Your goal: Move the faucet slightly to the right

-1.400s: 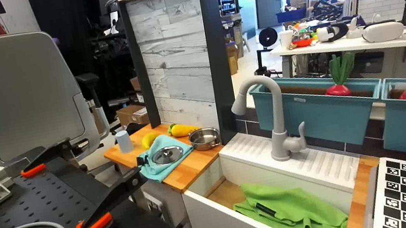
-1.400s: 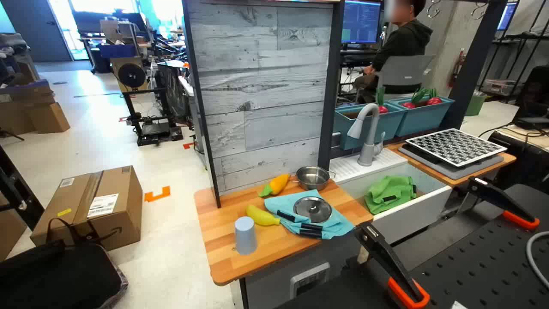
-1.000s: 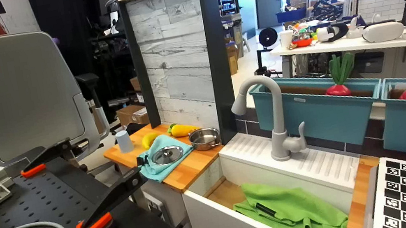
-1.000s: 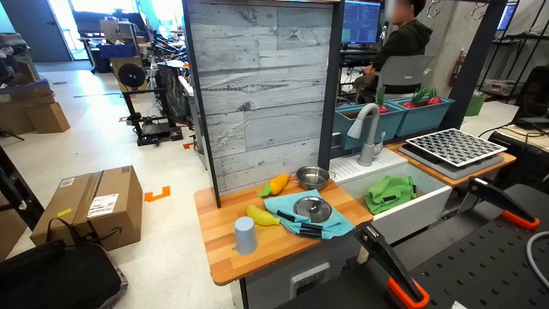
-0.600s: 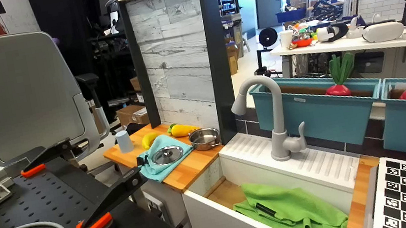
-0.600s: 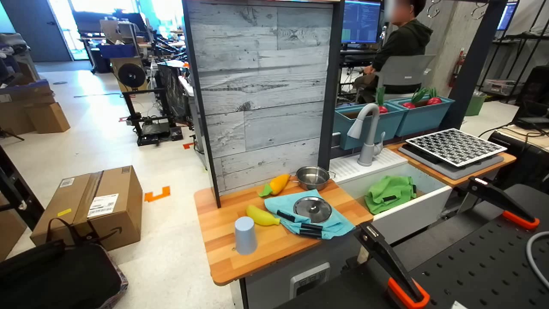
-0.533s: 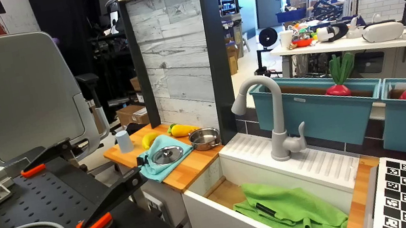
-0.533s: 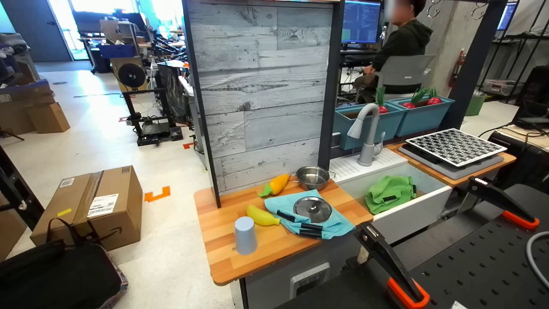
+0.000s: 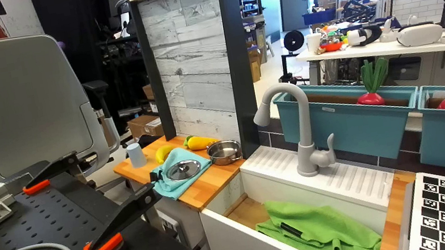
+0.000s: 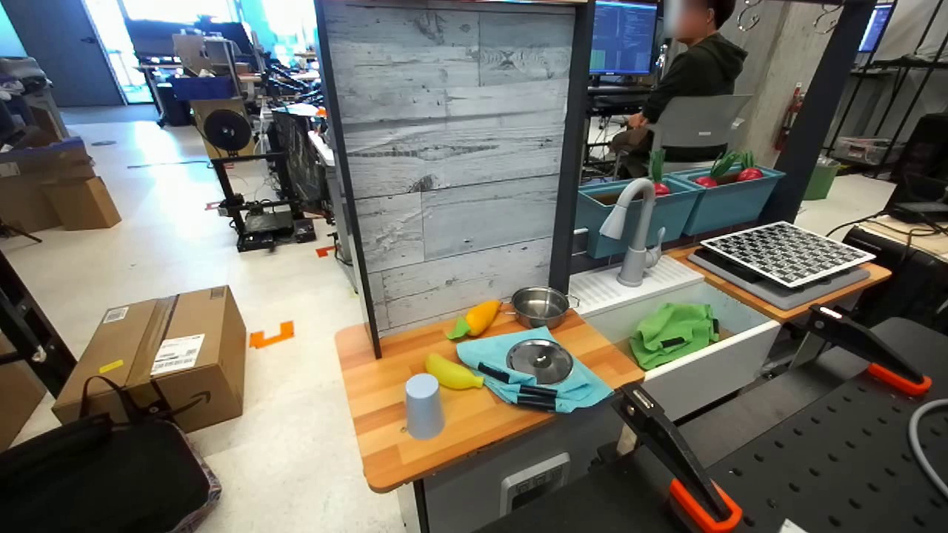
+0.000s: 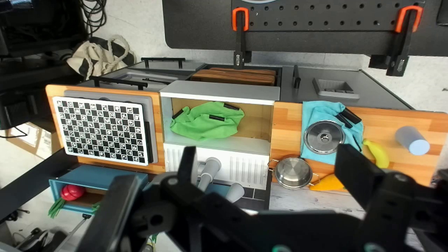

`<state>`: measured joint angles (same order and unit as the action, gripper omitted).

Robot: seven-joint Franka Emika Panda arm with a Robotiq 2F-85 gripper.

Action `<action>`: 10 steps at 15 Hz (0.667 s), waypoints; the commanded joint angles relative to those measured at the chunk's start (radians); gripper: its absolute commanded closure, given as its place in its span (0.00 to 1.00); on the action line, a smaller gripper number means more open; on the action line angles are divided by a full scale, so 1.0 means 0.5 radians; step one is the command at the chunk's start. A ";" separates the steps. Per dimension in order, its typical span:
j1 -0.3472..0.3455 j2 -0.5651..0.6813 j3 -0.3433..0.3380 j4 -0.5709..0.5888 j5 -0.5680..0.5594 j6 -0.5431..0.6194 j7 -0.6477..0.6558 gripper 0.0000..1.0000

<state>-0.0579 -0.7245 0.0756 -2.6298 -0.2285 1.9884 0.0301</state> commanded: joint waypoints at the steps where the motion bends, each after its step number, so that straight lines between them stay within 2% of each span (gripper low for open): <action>1: 0.026 0.002 -0.021 0.005 -0.015 -0.009 0.014 0.00; 3: 0.026 0.002 -0.021 0.005 -0.015 -0.009 0.014 0.00; 5: -0.002 0.021 -0.002 -0.021 -0.044 0.089 0.088 0.00; 10: -0.029 0.353 -0.053 0.013 -0.002 0.456 0.178 0.00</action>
<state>-0.0579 -0.6759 0.0657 -2.6495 -0.2286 2.1085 0.0895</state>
